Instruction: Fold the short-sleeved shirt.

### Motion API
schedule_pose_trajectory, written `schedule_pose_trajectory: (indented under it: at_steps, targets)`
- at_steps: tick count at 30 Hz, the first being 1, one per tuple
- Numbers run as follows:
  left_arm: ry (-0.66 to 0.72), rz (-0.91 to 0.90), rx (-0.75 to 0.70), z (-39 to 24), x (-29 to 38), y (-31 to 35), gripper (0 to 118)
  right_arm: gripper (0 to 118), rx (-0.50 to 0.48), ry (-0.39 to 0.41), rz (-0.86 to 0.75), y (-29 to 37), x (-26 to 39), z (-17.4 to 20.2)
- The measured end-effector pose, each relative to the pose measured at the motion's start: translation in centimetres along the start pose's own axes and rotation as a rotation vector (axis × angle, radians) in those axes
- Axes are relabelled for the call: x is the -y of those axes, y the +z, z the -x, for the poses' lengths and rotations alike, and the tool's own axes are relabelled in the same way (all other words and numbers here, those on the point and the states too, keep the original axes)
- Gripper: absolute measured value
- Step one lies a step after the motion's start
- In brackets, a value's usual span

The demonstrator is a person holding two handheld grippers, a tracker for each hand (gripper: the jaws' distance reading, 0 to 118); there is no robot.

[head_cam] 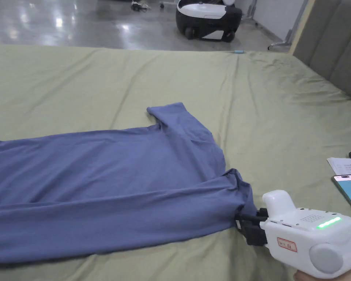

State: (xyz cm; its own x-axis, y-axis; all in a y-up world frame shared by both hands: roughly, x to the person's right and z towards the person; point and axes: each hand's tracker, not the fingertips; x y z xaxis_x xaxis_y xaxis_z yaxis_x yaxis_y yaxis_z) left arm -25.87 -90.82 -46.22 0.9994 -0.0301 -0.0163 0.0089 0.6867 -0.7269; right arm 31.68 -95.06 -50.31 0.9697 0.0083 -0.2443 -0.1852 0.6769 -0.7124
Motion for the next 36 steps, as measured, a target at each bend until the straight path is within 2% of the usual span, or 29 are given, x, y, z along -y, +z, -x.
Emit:
schedule_pose_trajectory:
  at_steps: [1, 2, 3, 7, 13, 17, 19, 22, 25, 27, 28, 29, 30, 31, 32, 34, 36]
  targets:
    - [0.003, 0.004, 0.002, 0.2, 0.0, 0.0, 4, 11, 0.004, 0.000, -0.011, 0.2, -0.1, 0.0]
    - [0.008, 0.004, 0.006, 0.3, -0.1, 0.1, 4, 11, 0.023, 0.001, -0.027, 0.5, -0.2, 0.0]
    - [0.015, 0.005, 0.011, 0.5, -0.2, 0.4, 4, 11, 0.020, -0.001, -0.020, 1.7, -0.7, 1.9]
    - [0.039, -0.029, 0.044, 0.9, -0.7, 2.5, 4, 11, 0.023, 0.005, -0.057, 4.3, -0.8, 0.6]
    - [0.038, -0.057, 0.121, 1.6, 0.3, 6.8, 4, 11, 0.031, 0.046, -0.140, 11.1, 0.1, 0.9]
    - [0.080, -0.038, 0.169, 3.0, 3.0, 9.1, 4, 10, 0.019, 0.034, -0.108, 14.3, 3.4, 0.7]
    - [0.096, -0.013, 0.189, 3.4, 4.9, 9.6, 4, 10, 0.034, 0.090, -0.053, 14.9, 5.8, 1.2]
    - [0.090, 0.050, 0.197, 3.6, 7.9, 8.8, 4, 10, 0.040, 0.116, 0.032, 14.2, 8.9, 1.8]
    - [0.059, 0.085, 0.170, 2.1, 9.9, 8.3, 4, 10, 0.069, 0.109, 0.033, 13.5, 10.9, 2.0]
    - [0.051, 0.085, 0.147, 1.8, 10.5, 8.0, 5, 10, 0.088, 0.063, 0.026, 13.4, 11.3, 1.6]
    - [0.054, 0.076, 0.140, 1.8, 10.8, 8.0, 12, 11, 0.102, 0.034, 0.010, 13.4, 11.3, 1.3]
    - [0.058, 0.061, 0.107, 1.8, 10.8, 8.3, 28, 22, 0.100, 0.013, -0.003, 13.7, 11.3, 1.1]
    - [0.050, 0.040, 0.055, 1.7, 10.8, 8.7, 53, 52, 0.089, -0.012, -0.005, 14.1, 11.2, 0.8]
    - [0.023, 0.017, 0.002, 1.3, 10.4, 9.4, 86, 103, 0.121, -0.027, -0.006, 14.8, 10.8, 0.8]
    - [0.028, -0.009, -0.013, 0.9, 9.7, 10.5, 99, 116, 0.126, -0.044, -0.021, 15.3, 10.4, 0.8]
    - [0.115, -0.100, 0.061, 1.3, 7.8, 13.2, 101, 113, 0.098, -0.093, -0.115, 17.4, 8.6, 1.0]
    - [0.182, -0.188, 0.074, 1.1, 5.2, 15.1, 101, 113, 0.112, -0.141, -0.203, 18.6, 5.8, 1.6]
